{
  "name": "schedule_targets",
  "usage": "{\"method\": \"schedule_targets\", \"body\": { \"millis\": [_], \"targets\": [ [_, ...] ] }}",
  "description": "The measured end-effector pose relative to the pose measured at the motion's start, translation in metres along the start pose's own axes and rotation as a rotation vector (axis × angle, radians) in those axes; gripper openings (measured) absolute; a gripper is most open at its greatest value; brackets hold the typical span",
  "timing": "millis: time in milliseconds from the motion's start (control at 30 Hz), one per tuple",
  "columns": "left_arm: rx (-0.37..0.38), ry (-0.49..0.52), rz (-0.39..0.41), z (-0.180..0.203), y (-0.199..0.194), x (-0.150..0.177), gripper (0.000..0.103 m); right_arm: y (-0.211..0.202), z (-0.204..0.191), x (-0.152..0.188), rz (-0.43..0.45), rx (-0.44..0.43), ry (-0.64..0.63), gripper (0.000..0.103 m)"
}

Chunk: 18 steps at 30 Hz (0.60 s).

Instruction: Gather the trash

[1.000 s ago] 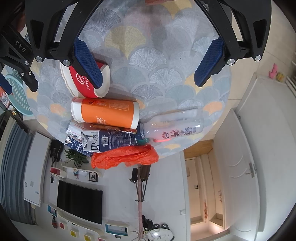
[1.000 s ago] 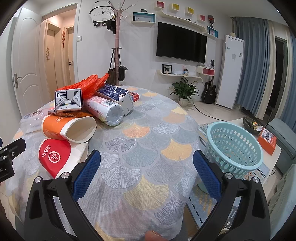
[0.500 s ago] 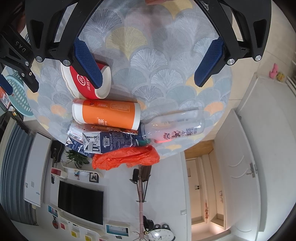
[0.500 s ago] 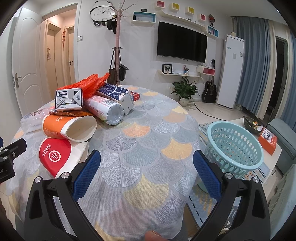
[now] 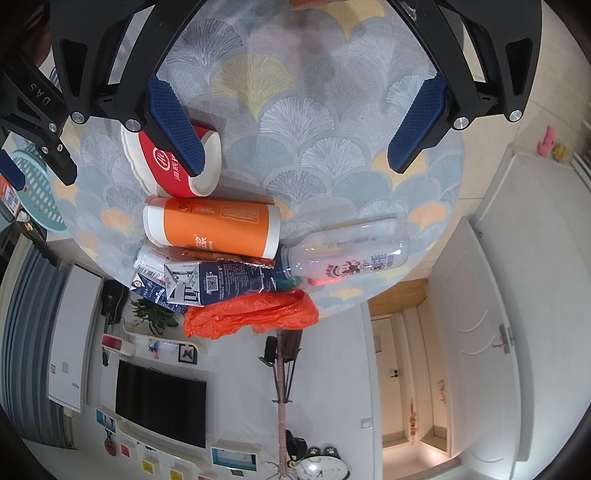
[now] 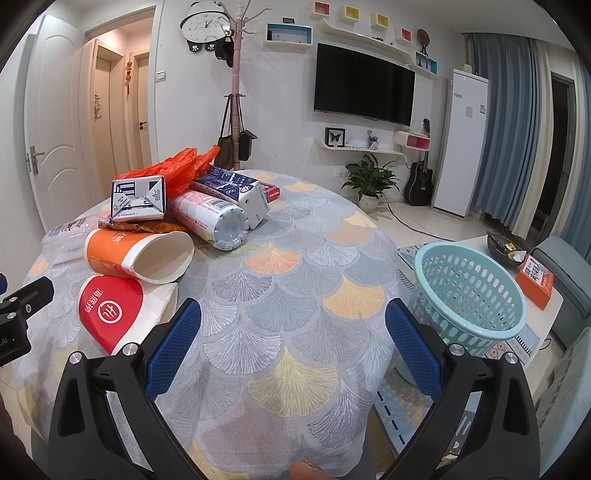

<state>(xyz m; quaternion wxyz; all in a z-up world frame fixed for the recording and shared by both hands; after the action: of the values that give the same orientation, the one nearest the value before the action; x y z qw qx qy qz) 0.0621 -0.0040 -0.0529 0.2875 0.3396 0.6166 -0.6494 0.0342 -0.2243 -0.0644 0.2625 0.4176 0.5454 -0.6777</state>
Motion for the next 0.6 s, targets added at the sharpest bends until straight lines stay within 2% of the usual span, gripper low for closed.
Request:
{"method": "schedule_targets", "body": {
  "millis": [600],
  "targets": [
    [-0.001,0.0,-0.004,-0.0015,0.0009,0.0013,0.096,0.0002,-0.0046,-0.0028,-0.001,-0.008,-0.005,0.095]
  ]
}}
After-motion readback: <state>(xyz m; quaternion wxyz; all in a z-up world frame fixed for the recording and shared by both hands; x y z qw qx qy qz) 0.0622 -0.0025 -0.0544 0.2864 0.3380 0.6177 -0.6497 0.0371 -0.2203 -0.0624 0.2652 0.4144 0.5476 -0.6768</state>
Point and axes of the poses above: each gripper's, at about its wrist camera, not at the fingertips, and y roughly the way its jaws point, z to its right, x to its underside, the point moved 8 cm from there along y, roughly the way its jaws point, and after that the axes turned 4 degrees about x, right-handed, at the moved point
